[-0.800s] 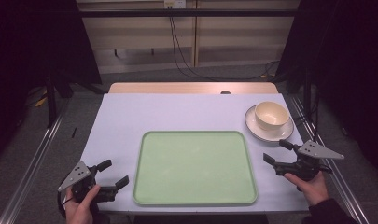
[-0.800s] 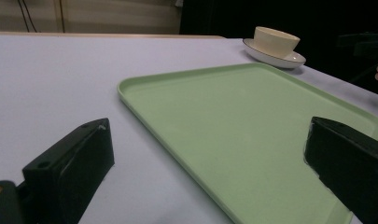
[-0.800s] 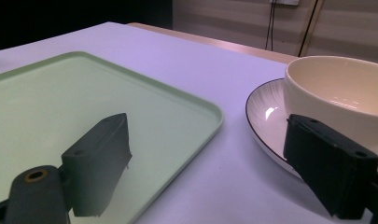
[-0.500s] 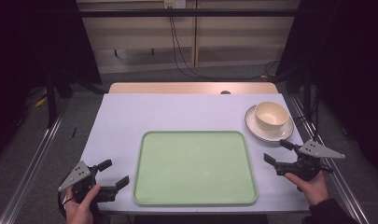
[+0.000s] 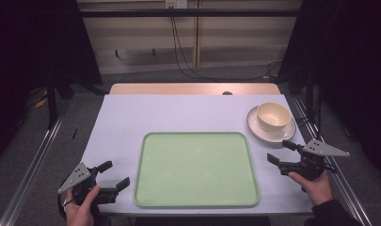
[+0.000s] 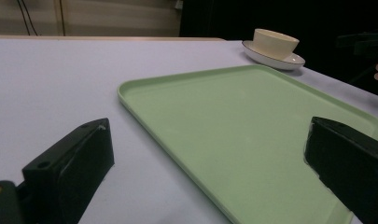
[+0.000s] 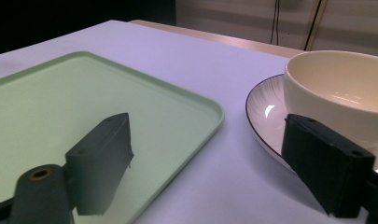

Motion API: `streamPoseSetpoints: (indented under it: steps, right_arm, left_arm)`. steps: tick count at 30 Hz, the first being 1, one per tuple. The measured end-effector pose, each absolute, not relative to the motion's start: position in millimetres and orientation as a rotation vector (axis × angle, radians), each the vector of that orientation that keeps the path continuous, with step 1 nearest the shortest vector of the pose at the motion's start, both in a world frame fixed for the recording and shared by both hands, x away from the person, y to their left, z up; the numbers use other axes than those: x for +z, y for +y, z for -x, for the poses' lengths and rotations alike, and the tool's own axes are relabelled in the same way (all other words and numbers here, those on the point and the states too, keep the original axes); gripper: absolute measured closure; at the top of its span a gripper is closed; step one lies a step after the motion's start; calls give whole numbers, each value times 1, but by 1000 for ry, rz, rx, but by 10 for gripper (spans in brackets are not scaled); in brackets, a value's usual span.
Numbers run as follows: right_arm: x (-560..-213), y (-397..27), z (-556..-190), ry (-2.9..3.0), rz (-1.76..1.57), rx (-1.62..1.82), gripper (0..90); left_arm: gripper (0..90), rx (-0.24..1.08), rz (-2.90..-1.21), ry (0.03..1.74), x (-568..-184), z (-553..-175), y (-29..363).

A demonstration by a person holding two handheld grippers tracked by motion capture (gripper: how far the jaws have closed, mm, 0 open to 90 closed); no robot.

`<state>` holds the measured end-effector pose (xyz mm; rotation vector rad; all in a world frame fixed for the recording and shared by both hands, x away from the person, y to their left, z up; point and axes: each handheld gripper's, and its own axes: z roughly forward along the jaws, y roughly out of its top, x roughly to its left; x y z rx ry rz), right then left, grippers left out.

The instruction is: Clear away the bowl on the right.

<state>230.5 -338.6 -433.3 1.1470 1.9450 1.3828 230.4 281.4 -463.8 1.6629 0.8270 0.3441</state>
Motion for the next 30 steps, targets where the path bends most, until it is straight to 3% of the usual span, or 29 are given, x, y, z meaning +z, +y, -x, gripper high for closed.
streamPoseSetpoints:
  steps: [3,19,30]
  right_arm:
    - [-432,-340,-232,1961,-1135,1381,206]
    - [-426,-354,-252,1999,-1203,1308,131]
    - [-412,-368,-275,2035,-1201,1277,174]
  left_arm:
    - [14,344,-1664,829,-464,-230,281]
    - [15,351,-1687,823,-464,-231,281]
    - [15,345,-1677,835,-464,-231,280]
